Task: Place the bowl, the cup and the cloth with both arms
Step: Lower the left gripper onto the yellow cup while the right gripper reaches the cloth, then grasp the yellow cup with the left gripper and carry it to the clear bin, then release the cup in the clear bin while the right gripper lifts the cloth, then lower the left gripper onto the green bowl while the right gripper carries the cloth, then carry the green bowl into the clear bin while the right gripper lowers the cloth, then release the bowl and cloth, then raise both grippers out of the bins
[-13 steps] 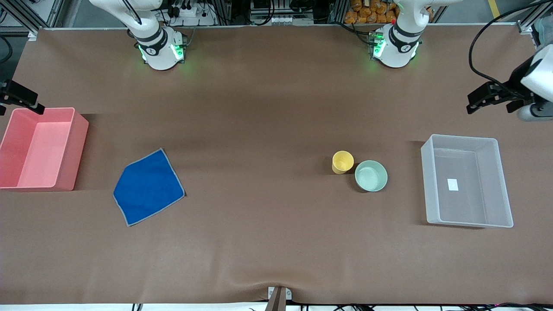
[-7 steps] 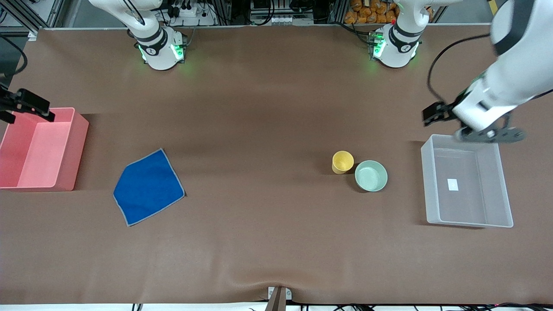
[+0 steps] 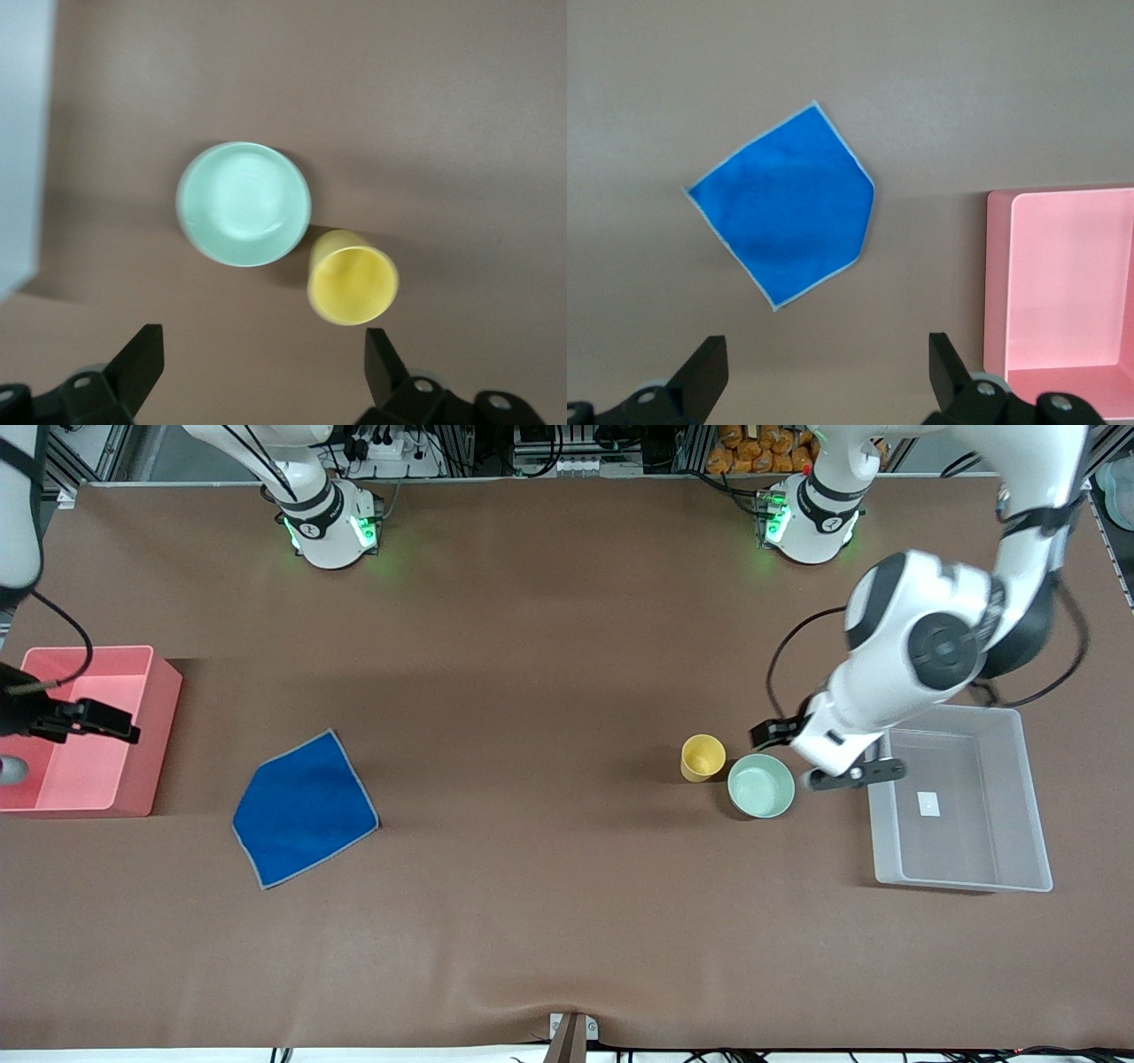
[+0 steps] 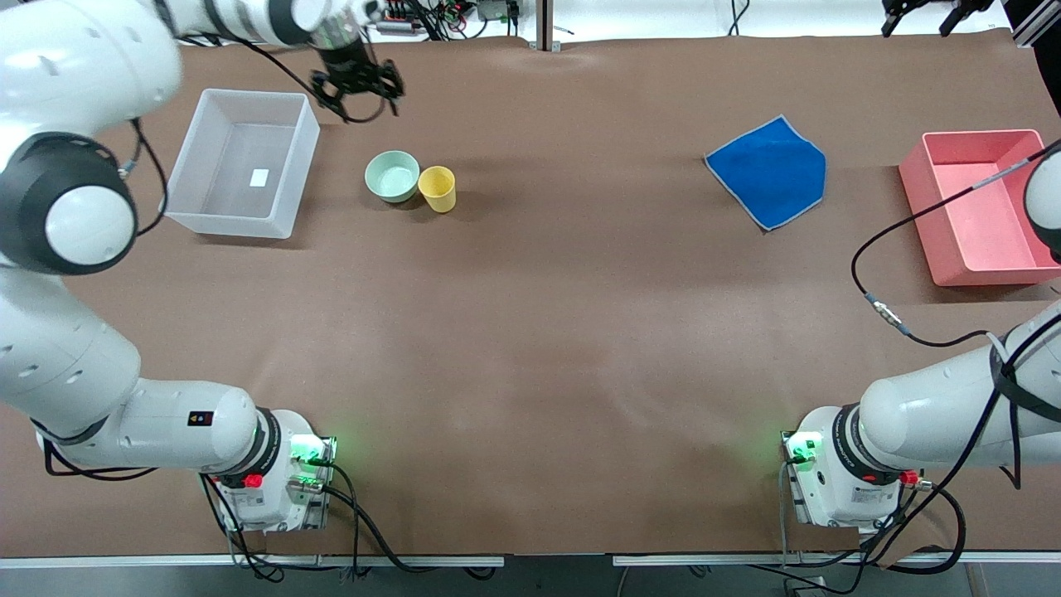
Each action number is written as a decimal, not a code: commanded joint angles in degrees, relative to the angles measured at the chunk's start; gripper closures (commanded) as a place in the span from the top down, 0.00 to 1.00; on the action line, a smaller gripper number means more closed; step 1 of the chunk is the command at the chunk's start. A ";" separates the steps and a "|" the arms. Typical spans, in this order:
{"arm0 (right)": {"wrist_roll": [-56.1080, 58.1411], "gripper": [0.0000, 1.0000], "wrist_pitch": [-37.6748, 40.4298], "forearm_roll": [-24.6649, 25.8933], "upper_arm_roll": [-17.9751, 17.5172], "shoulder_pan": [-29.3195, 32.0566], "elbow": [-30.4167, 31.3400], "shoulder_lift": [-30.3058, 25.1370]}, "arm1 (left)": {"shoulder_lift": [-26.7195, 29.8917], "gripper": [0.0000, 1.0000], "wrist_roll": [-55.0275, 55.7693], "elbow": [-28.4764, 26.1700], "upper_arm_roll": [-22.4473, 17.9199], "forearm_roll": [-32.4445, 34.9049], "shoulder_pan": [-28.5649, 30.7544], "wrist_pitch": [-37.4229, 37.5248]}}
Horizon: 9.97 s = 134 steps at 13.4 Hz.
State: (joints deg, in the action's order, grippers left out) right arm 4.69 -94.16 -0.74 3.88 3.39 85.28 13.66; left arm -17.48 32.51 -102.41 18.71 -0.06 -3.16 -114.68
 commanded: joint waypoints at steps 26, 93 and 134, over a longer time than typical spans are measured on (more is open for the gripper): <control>-0.30 1.00 -31.09 -15.87 -0.80 4.79 12.54 22.64 | -8.10 0.00 18.47 -9.13 0.01 0.50 -2.30 -15.66; 46.28 0.00 4.25 -3.21 -1.15 31.68 -1.00 4.27 | -13.80 1.00 26.97 -7.89 20.05 22.71 26.53 -10.30; 61.06 1.00 4.86 -4.97 -1.68 32.05 -0.29 11.40 | -21.45 0.00 -36.90 16.63 18.65 24.58 44.55 1.75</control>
State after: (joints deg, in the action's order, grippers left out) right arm 66.76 -89.77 -5.44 2.26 37.97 85.05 26.92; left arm -36.71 -3.88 -87.03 37.80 23.20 41.47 -111.38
